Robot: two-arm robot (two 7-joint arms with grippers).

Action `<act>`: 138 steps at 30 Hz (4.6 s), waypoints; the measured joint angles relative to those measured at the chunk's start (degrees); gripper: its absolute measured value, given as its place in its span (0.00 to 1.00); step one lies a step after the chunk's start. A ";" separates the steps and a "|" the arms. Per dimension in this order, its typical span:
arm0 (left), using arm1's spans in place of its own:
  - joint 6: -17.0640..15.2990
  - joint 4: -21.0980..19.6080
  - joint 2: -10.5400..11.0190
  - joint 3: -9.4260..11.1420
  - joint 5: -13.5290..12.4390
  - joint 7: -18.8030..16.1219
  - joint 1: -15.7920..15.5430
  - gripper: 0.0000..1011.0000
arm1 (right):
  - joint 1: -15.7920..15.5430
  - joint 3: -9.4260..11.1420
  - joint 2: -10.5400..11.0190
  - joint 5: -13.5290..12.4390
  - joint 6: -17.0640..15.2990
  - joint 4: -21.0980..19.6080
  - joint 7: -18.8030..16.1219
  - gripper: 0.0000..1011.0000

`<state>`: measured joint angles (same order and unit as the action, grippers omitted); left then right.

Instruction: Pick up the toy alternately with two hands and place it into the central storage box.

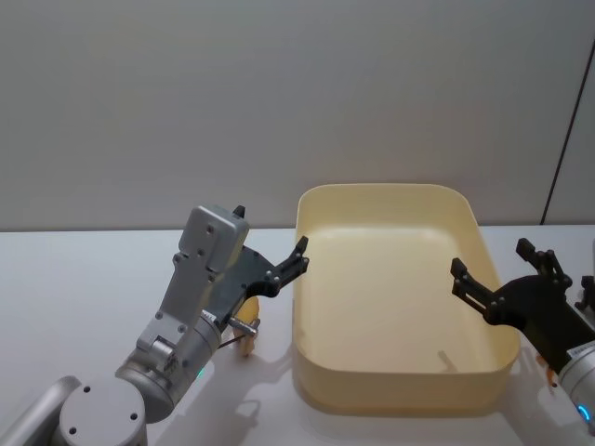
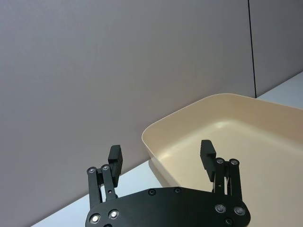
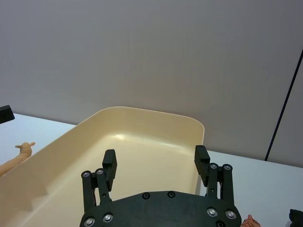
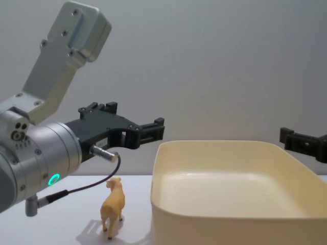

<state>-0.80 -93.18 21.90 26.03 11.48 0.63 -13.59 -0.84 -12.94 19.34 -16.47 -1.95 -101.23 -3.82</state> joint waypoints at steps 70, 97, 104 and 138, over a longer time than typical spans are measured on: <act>0.00 0.00 0.00 0.00 0.00 0.00 0.00 0.99 | -0.33 0.95 1.05 -0.60 0.22 0.12 -0.11 0.99; 0.00 0.00 0.00 0.00 0.00 0.00 0.00 0.99 | -5.93 6.11 7.24 -4.78 -1.96 -1.55 1.41 0.99; 0.00 0.00 0.00 0.00 0.00 0.00 0.00 0.99 | -7.30 6.70 7.74 -4.85 -2.85 -0.98 2.71 0.99; 0.00 0.00 0.00 0.00 0.00 0.00 0.00 0.99 | -1.19 4.18 2.94 1.00 -7.28 9.11 1.56 0.90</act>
<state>-0.79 -93.17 21.90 26.03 11.48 0.63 -13.59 -2.03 -8.76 22.27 -15.46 -9.23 -92.12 -2.26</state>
